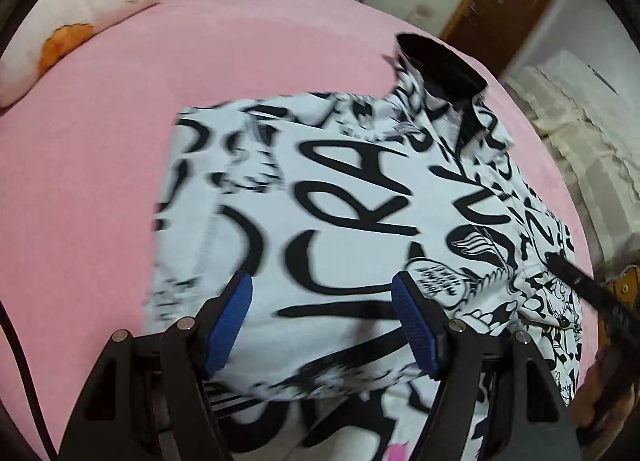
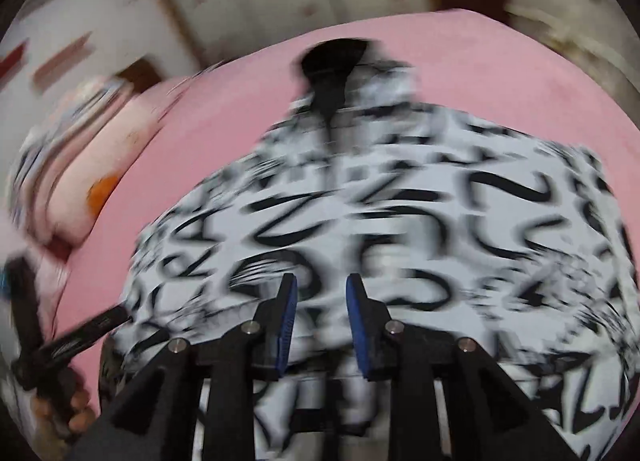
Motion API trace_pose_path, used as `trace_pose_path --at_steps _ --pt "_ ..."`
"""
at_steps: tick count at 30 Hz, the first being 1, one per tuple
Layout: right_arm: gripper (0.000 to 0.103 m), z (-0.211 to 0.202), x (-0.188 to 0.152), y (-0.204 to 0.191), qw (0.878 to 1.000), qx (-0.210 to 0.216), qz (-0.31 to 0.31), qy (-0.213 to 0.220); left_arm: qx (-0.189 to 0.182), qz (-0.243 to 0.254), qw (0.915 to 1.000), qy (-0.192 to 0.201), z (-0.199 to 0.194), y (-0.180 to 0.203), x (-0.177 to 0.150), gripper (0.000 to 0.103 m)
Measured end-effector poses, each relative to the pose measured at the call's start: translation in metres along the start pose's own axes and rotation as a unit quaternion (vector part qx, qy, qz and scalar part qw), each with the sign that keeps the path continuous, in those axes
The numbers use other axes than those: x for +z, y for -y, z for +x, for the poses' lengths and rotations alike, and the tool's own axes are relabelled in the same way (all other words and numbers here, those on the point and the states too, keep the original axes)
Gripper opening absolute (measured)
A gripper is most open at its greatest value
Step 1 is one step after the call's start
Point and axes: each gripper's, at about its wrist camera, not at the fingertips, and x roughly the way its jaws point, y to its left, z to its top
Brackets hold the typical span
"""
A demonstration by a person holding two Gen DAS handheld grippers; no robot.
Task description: Fold large clothes
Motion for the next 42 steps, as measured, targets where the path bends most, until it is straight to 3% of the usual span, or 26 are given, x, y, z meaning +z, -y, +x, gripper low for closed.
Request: trace_pose_path --at_steps 4,7,10,11,14,16,20,24,30,32,36,40,42 --pt "0.025 0.026 -0.008 -0.053 0.996 0.028 -0.080 -0.027 -0.014 0.002 0.9996 -0.023 0.023 0.010 0.002 0.071" --pt "0.025 0.059 -0.021 -0.069 0.990 0.016 -0.119 -0.073 0.014 0.024 0.9987 -0.043 0.043 0.017 -0.002 0.071" --pt "0.007 0.080 -0.026 -0.049 0.986 -0.052 -0.114 -0.106 0.035 0.050 0.9965 -0.058 0.057 0.023 -0.007 0.071" --pt "0.000 0.079 -0.024 -0.035 0.988 -0.055 -0.093 -0.110 0.039 0.060 0.9957 -0.058 0.059 0.026 -0.009 0.071" --pt "0.000 0.067 -0.020 0.003 0.992 -0.047 -0.048 -0.110 0.042 0.074 0.9948 -0.057 0.059 0.029 -0.010 0.071" --pt "0.000 0.058 -0.021 0.020 0.989 -0.095 -0.049 -0.097 0.037 0.075 0.9949 -0.057 0.058 0.029 -0.010 0.071" --pt "0.000 0.049 -0.021 0.050 0.993 -0.057 -0.010 -0.103 0.033 0.072 0.9951 -0.059 0.058 0.024 -0.008 0.071" --pt "0.003 0.043 -0.014 0.040 0.991 -0.068 -0.020 -0.110 0.034 0.069 0.9947 -0.068 0.045 0.024 0.000 0.071" --pt "0.008 0.028 0.020 -0.008 0.996 -0.025 -0.047 -0.069 0.033 0.084 0.9957 -0.018 0.019 0.041 0.039 0.071" --pt "0.014 0.037 0.034 -0.025 0.996 -0.018 -0.055 -0.060 0.044 0.079 0.9957 -0.017 0.028 0.044 0.055 0.071" --pt "0.014 0.076 0.058 -0.041 0.996 -0.020 -0.059 -0.062 0.078 0.077 0.9934 -0.031 0.059 0.040 0.073 0.071" --pt "0.013 0.112 0.062 -0.023 0.994 -0.051 -0.050 -0.087 0.135 0.071 0.9870 -0.050 0.087 0.012 0.076 0.071" --pt "0.009 0.116 0.059 -0.008 0.992 -0.074 -0.049 -0.090 0.107 0.054 0.9917 -0.046 0.089 -0.005 0.074 0.070"
